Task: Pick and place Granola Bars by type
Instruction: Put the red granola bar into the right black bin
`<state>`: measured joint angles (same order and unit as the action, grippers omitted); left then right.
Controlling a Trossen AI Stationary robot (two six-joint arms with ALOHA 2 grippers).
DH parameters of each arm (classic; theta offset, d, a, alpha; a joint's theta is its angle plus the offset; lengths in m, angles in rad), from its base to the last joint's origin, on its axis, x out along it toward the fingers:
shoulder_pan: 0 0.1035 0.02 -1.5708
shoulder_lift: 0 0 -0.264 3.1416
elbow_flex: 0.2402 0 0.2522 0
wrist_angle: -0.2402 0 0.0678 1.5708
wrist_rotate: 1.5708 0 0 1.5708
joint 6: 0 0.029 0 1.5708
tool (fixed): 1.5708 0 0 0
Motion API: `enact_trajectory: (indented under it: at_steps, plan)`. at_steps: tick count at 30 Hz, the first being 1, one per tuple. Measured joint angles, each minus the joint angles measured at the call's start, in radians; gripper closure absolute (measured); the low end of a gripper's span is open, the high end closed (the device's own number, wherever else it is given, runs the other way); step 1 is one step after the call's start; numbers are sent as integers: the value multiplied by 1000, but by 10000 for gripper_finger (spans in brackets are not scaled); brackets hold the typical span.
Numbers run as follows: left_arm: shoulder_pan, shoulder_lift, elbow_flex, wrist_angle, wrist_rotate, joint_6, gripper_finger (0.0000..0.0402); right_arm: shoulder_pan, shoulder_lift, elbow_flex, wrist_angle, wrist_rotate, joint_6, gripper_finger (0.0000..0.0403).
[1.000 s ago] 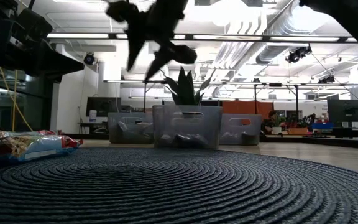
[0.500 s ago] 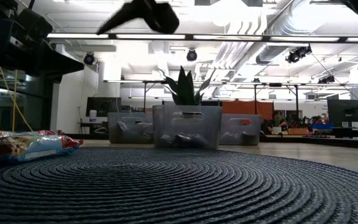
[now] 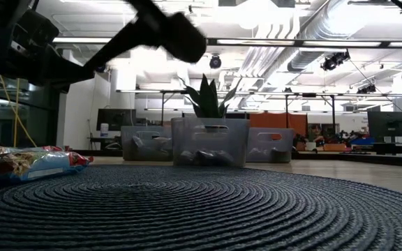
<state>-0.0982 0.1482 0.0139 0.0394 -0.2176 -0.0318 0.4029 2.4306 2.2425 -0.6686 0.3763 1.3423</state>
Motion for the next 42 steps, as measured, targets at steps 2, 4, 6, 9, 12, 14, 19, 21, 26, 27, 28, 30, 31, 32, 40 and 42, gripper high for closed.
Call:
enact_trajectory:
  at_steps: [2,4,6,9,12,14,19,21,26,27,28,30,31,32,40,42]
  plan:
    - [0,0,0,-1,0,0,400,-9,25,0,32,2,20,143]
    - [0,0,0,-1,0,0,400,-23,48,0,46,3,24,143]
    - [0,0,0,0,0,0,400,-40,63,0,59,-2,23,143]
    - [0,0,0,0,0,0,400,-64,72,-1,60,-8,20,143]
    - [0,0,0,0,0,0,400,-85,76,0,62,-8,1,143]
    - [0,0,0,-1,0,0,400,-98,78,0,60,-13,-8,143]
    - [0,0,0,-1,0,0,400,-129,79,0,75,-38,-36,143]
    - [0,0,0,-1,0,0,400,-137,79,0,103,-48,-66,143]
    - [0,0,0,-1,0,0,400,-156,79,1,120,-52,-140,142]
    - [0,0,0,0,0,0,400,-161,79,1,120,-58,-149,142]
    - [0,0,0,-1,0,0,400,-165,79,1,121,-66,-153,142]
    - [0,0,0,-1,0,0,400,-173,79,1,122,-79,-161,141]
    - [0,0,0,0,0,0,400,-176,79,1,120,-80,-171,141]
    - [0,0,0,-1,0,0,400,-179,79,1,120,-80,-181,141]
    - [0,0,0,0,0,0,400,-205,130,2,207,-173,-200,141]
    - [0,0,0,0,0,0,400,-208,149,1,208,-187,-200,141]
